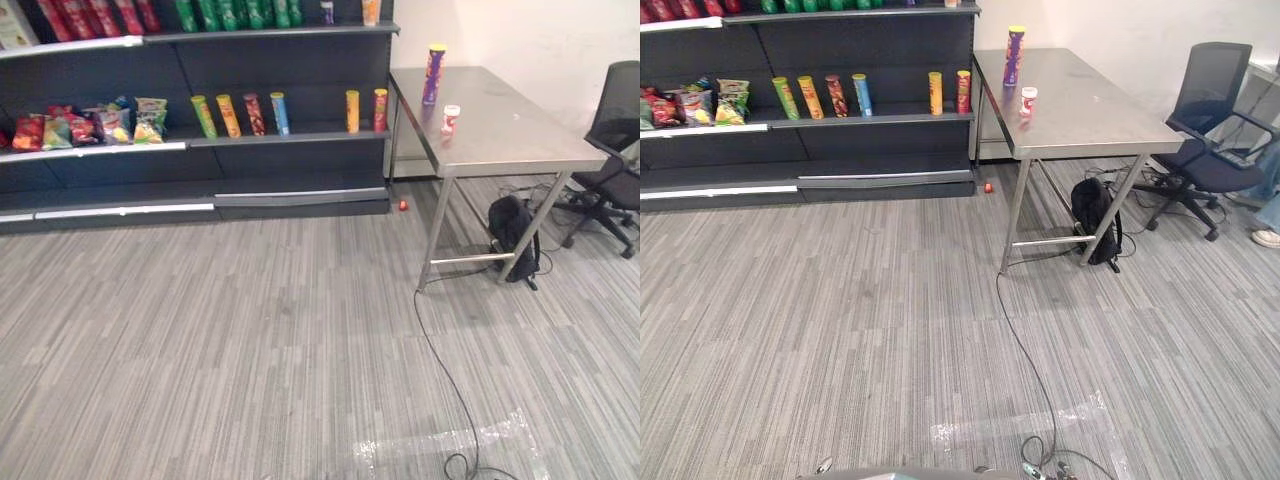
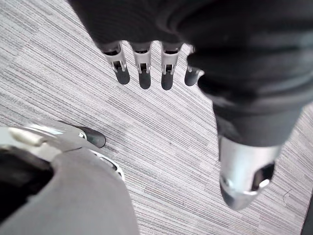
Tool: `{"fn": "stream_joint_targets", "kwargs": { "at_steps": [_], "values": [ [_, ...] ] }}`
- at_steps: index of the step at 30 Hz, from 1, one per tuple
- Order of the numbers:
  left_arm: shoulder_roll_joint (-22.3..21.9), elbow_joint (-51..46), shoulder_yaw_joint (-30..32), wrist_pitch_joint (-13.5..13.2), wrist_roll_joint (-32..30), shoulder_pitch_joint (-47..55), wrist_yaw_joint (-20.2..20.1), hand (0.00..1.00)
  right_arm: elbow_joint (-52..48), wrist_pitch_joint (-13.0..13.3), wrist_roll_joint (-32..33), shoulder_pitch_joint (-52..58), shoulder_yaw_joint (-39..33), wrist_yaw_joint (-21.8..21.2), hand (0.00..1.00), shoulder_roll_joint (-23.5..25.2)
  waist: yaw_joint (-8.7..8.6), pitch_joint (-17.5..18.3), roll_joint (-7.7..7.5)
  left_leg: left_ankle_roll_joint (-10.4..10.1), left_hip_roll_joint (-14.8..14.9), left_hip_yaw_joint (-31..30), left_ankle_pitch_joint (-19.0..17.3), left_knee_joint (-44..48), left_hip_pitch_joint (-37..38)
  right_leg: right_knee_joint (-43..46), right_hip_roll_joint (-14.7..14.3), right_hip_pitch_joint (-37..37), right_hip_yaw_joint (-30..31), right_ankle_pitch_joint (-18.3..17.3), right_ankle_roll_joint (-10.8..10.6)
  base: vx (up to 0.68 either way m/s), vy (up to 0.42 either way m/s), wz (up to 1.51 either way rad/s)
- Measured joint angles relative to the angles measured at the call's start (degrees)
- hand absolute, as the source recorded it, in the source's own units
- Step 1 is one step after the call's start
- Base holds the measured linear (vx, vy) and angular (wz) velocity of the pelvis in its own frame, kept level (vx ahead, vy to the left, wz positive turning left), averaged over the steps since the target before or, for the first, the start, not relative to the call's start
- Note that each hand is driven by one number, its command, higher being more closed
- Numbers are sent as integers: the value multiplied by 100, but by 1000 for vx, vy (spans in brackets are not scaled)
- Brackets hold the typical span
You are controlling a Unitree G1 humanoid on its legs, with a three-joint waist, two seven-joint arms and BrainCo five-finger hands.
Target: Put the gum and the chips on the shelf.
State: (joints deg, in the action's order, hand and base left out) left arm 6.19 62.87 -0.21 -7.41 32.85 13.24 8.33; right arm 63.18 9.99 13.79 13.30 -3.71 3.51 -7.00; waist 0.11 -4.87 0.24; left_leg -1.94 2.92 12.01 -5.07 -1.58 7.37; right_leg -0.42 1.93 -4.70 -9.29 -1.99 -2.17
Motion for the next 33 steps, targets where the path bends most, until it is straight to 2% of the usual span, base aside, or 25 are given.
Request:
{"fn": "stream_joint_targets", "kwargs": {
  "at_steps": [1,2,3,4,9,13,15,16,17,19,21,25,30,33],
  "values": [
    [-5,7,-4,-6,-2,-6,-7,0,37,13,46,9,-54,-26,0,14,0,10,111,21,-13,-3,60,-92,98,-60,-1,-83,-40,2,1,95,9,9],
    [-24,6,-2,-33,-4,-7,-9,0,52,26,65,18,-53,-62,0,4,6,-15,7,12,-20,-8,73,-184,162,-74,-5,-102,-57,3,-2,138,14,12],
    [-26,8,-4,-78,-23,-7,-16,0,65,34,69,17,-53,-69,0,5,8,-36,49,10,-28,-14,109,-251,208,-126,-8,-157,-81,3,-2,95,9,7],
    [-26,7,-4,-86,-40,-8,-22,0,66,37,70,15,-52,-80,0,4,12,-18,7,7,-32,-14,108,-280,213,-158,-8,-166,-104,7,-8,84,6,4],
    [-11,-7,5,-69,-43,-28,-76,0,65,54,69,-38,-84,-92,0,21,-2,-104,54,-42,-40,19,94,-359,318,-234,-14,-259,-120,14,-19,51,1,-1],
    [23,-6,11,143,-42,-74,-126,0,64,43,78,-70,-123,-160,0,29,-5,-185,16,-79,-35,137,70,-365,391,-258,-19,-335,-118,12,-23,-8,-12,-3],
    [30,-5,19,241,-42,-90,-130,0,62,-146,286,-92,-197,-284,0,30,-7,-215,-6,-79,-35,142,70,-366,393,-259,-19,-335,-117,12,-24,-36,-26,-1],
    [32,-5,24,272,-42,-101,-127,0,62,-216,317,-98,-218,-338,0,28,-4,-212,30,-79,-35,143,70,-366,395,-259,-19,-338,-117,11,-24,-31,-21,1],
    [32,-5,34,298,-42,-102,-127,0,64,-229,309,-102,-235,-391,0,26,-3,-229,4,-79,-34,145,70,-367,394,-259,-20,-337,-118,11,-24,-43,-28,0],
    [28,0,52,308,-43,-103,-126,0,65,-192,304,-101,-245,-432,0,26,-5,-223,14,-79,-32,149,73,-367,400,-258,-22,-342,-118,11,-24,-48,-30,0],
    [28,4,51,307,-46,-103,-121,0,67,-43,298,-80,-240,-522,0,28,-7,-232,2,-81,-31,149,83,-368,400,-257,-22,-342,-118,11,-24,-57,-37,0],
    [27,5,51,305,-46,-103,-101,0,64,-80,350,-79,-226,-546,0,23,-6,-239,-11,-72,-31,147,96,-404,405,-257,-23,-346,-125,11,-23,-44,-30,1],
    [26,7,51,303,-45,-103,-10,0,72,81,739,-36,-153,-507,0,42,-10,-243,-19,-73,-31,146,96,-408,418,-273,-23,-364,-132,12,-22,-7,-6,0],
    [28,6,52,306,-33,-103,-7,0,68,210,1298,-11,-144,-632,0,87,-11,-247,-27,-80,-26,146,91,-382,425,-296,-30,-379,-136,12,-22,-7,-22,0]
  ]
}}
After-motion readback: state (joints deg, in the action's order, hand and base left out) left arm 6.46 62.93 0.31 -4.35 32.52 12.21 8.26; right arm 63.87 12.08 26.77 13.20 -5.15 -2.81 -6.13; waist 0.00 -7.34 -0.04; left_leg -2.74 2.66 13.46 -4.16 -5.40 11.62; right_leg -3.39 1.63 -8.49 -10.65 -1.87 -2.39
